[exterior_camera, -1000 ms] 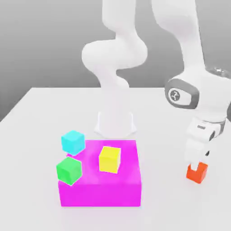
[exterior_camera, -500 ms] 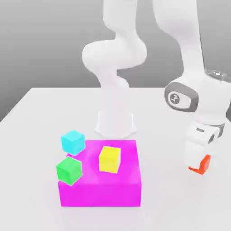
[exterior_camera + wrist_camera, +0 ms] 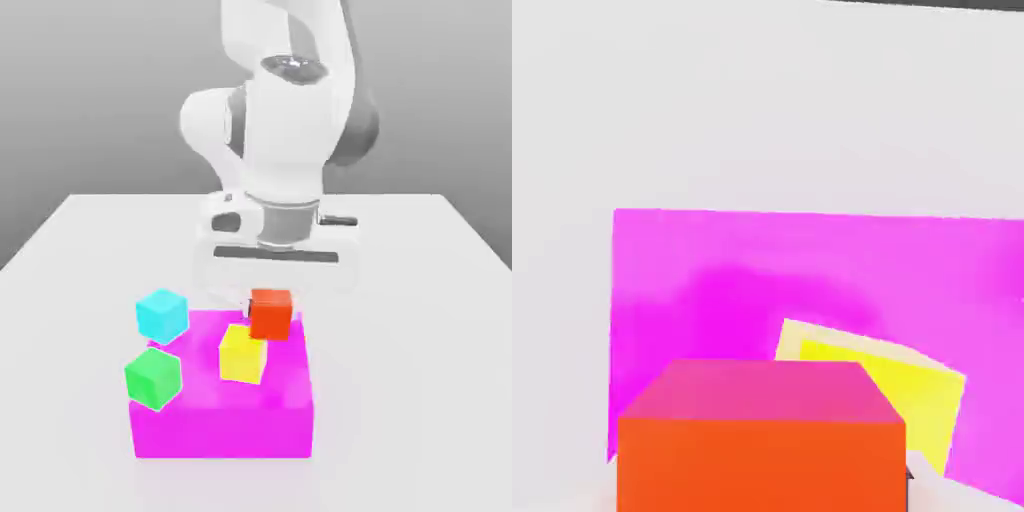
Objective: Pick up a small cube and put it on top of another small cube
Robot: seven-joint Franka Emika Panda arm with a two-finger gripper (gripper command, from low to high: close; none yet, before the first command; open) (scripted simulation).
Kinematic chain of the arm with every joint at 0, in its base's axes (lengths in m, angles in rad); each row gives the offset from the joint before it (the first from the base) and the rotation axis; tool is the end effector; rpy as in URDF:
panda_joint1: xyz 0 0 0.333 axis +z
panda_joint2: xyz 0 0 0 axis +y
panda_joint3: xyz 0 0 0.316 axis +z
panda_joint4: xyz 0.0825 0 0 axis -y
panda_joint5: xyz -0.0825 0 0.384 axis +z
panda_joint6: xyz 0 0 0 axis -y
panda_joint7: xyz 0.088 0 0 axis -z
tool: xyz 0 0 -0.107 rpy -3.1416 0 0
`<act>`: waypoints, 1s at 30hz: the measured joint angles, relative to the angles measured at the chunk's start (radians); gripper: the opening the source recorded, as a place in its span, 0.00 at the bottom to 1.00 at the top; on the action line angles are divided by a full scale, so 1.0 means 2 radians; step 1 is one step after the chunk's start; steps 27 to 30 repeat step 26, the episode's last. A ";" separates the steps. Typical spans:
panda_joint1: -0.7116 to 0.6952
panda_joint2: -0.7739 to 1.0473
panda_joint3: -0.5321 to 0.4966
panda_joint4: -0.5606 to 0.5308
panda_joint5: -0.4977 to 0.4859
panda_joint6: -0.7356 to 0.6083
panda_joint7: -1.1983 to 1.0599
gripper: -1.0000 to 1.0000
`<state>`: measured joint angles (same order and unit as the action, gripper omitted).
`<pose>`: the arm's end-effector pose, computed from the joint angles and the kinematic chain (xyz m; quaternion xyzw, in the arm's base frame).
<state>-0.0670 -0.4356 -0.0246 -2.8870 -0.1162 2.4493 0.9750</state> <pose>0.3360 -0.0298 0.3035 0.8831 -0.4681 0.0128 0.0291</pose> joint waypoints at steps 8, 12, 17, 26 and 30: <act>-0.135 -0.115 -0.058 -0.041 0.000 -0.072 0.059 0.00; -0.145 -0.062 -0.063 -0.063 -0.003 0.003 0.061 0.00; -0.146 -0.034 -0.064 -0.072 -0.004 0.039 0.061 1.00; -0.147 -0.105 -0.058 -0.048 0.000 -0.055 0.061 1.00; -0.147 -0.105 -0.058 -0.048 0.000 -0.055 0.061 1.00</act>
